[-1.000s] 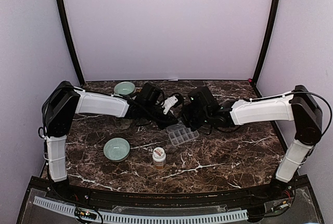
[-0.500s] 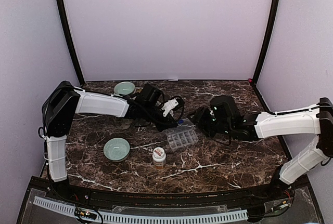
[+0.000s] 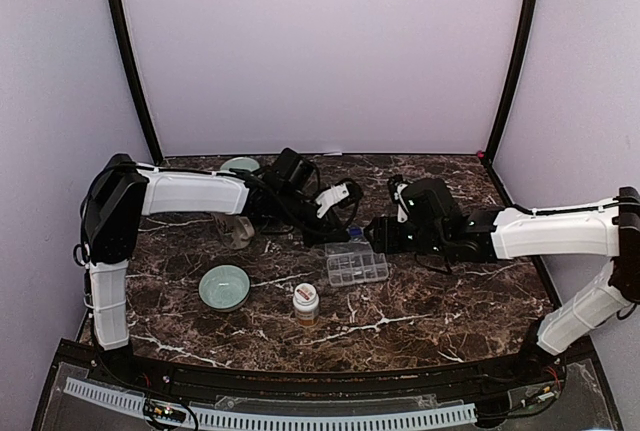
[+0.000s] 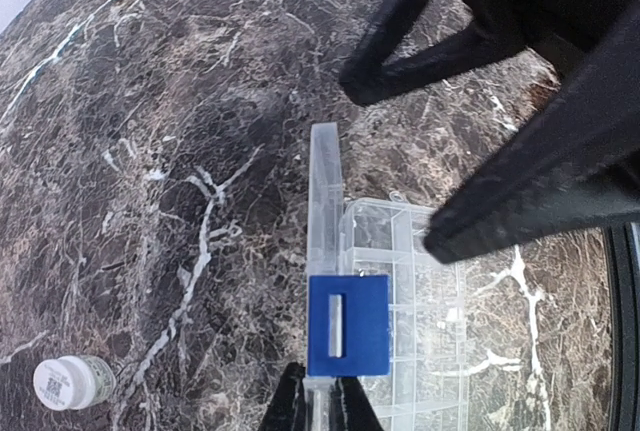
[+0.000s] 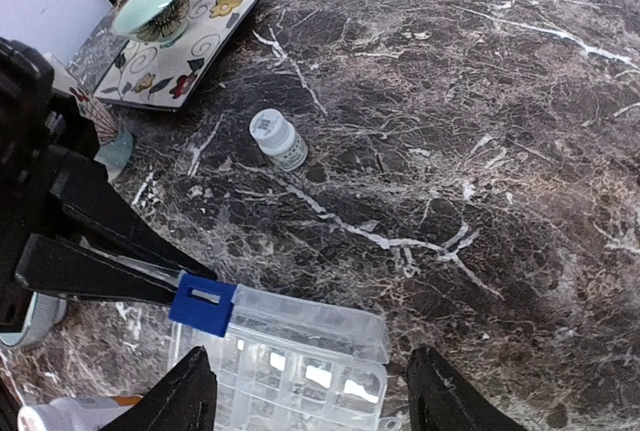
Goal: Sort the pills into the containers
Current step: Pass from the left arm to the right
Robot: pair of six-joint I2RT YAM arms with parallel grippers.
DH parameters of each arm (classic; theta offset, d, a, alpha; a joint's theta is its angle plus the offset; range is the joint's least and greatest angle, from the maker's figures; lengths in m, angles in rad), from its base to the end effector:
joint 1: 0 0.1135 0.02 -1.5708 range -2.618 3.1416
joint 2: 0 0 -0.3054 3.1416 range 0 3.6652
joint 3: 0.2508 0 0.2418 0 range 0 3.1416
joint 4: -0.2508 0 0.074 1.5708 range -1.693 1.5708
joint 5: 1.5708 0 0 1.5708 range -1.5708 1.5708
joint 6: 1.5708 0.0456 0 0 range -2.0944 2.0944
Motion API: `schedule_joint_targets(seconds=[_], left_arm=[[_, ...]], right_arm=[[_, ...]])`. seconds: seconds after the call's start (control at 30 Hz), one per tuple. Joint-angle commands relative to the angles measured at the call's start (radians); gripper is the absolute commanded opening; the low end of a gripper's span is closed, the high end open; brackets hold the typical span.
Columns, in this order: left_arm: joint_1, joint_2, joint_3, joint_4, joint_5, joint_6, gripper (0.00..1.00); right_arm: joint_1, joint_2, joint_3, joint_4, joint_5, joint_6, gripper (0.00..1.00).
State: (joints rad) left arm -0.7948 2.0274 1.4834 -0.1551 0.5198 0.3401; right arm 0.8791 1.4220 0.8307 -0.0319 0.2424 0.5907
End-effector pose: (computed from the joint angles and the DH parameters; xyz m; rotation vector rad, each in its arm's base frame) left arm 0.3152 -0.3535 0.2446 1.4602 1.7668 -0.8281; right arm 0.1989 0.2230 0.2657 -0.1823 2.2230 0.5642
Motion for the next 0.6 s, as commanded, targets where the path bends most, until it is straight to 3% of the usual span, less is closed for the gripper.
schedule_joint_targets(seconds=[0.0,0.57], left_arm=[[0.004,-0.036,0.034,-0.065,0.067,0.060,0.01],[0.017,-0.001,0.128,-0.173,0.183,0.137,0.00]], right_arm=[[-0.019,-0.013,-0.015,0.000,0.008,-0.147,0.66],[-0.097,-0.016,-0.073,0.100,-0.324,-0.321,0.58]])
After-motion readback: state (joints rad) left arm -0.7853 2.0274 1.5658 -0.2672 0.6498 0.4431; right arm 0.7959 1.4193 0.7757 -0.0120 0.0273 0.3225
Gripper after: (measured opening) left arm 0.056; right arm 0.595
